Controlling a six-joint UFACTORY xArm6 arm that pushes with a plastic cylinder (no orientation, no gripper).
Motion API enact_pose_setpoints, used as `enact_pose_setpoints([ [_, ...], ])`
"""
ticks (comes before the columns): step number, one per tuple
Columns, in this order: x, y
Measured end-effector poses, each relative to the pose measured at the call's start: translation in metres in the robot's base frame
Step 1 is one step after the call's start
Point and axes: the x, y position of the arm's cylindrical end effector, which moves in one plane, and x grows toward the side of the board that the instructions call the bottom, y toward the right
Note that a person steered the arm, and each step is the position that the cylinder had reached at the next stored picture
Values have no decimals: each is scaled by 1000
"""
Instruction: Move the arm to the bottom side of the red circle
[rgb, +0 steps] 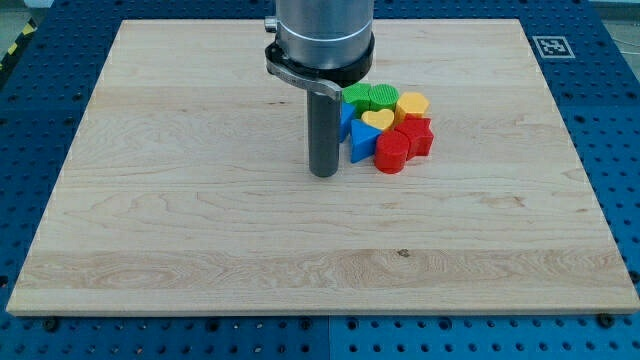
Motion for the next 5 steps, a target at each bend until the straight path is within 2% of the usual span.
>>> enact_pose_setpoints([
  [5,23,8],
])
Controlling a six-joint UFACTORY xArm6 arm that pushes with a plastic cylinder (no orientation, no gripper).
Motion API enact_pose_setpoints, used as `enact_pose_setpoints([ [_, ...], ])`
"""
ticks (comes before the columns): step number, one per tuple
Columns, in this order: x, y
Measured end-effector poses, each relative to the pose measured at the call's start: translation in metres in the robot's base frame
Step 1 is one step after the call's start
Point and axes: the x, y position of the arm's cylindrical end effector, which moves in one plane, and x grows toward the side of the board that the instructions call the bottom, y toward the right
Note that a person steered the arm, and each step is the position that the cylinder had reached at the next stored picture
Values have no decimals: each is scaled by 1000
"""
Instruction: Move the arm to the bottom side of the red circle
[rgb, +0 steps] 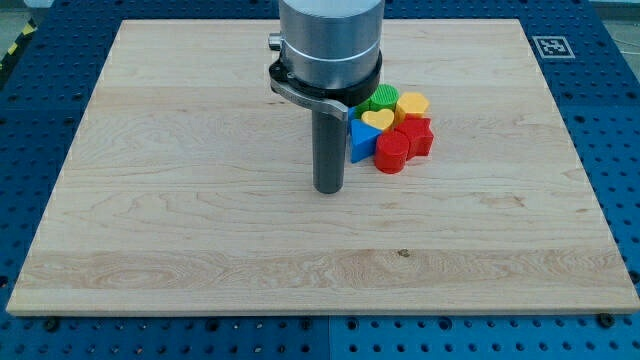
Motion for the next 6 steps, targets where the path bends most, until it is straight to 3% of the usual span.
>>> enact_pose_setpoints([
  [5,19,6],
  [6,11,40],
])
